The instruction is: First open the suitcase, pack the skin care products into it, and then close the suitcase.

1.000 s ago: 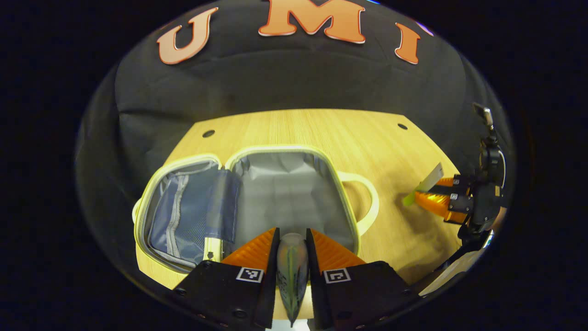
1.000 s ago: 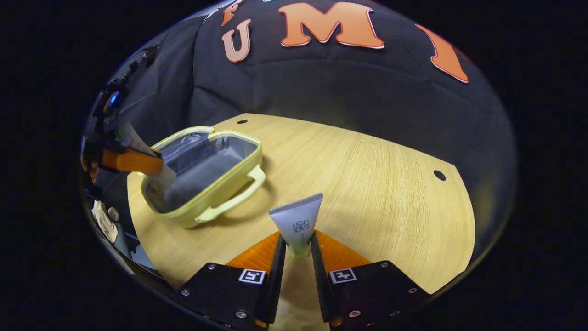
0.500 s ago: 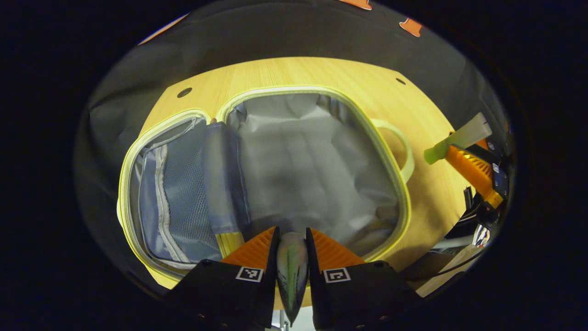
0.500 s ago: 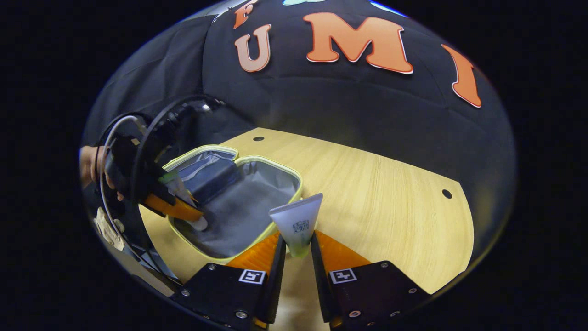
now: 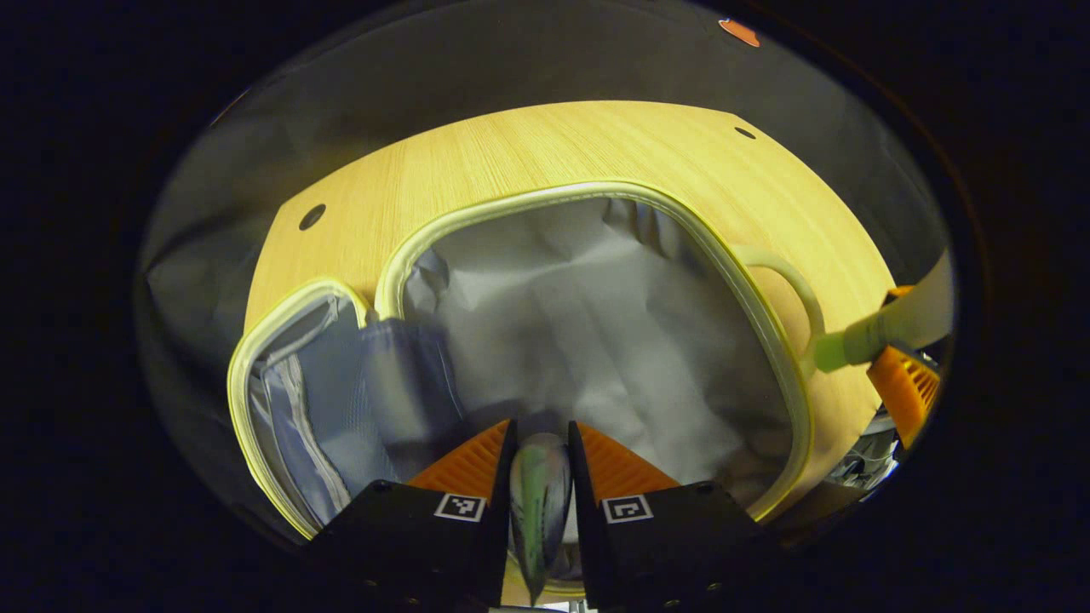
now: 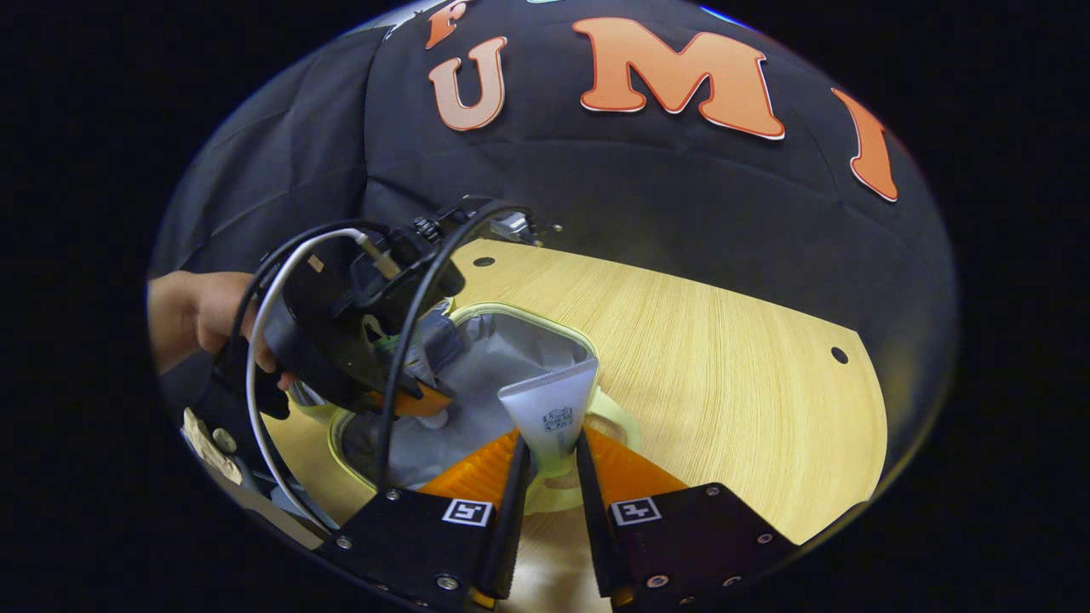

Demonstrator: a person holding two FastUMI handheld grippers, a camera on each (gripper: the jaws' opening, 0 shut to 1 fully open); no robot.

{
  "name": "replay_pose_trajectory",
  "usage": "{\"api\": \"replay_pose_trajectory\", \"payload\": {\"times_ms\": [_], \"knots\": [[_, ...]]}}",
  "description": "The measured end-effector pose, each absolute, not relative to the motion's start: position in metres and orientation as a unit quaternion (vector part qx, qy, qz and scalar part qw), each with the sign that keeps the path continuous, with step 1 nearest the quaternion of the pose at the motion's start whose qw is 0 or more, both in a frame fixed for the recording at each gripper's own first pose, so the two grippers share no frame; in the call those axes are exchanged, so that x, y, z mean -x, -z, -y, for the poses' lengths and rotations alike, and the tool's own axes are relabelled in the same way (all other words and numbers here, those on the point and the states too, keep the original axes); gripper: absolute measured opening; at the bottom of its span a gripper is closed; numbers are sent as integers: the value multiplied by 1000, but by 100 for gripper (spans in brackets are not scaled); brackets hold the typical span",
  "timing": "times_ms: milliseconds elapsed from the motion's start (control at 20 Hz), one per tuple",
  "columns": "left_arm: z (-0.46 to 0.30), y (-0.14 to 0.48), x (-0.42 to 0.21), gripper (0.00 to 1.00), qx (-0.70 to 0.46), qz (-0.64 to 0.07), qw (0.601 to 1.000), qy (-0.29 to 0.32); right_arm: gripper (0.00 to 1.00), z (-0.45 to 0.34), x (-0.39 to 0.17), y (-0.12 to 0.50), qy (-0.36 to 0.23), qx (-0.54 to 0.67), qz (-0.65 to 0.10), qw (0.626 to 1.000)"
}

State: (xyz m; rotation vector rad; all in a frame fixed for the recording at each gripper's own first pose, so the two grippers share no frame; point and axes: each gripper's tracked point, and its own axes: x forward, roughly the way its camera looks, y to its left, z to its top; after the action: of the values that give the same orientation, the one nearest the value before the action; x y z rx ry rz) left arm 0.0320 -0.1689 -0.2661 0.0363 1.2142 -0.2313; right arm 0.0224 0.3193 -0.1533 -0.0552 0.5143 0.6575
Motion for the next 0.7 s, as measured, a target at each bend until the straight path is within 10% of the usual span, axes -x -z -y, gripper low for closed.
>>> {"api": "replay_pose_trajectory", "payload": {"times_ms": [500,700], "knots": [[201,254,39,37,2,-663,708,246,37,-315,-38,149,-325,20,-244,913],[196,261,6,37,-10,-659,729,187,37,-314,-40,149,-325,22,-240,914]]}}
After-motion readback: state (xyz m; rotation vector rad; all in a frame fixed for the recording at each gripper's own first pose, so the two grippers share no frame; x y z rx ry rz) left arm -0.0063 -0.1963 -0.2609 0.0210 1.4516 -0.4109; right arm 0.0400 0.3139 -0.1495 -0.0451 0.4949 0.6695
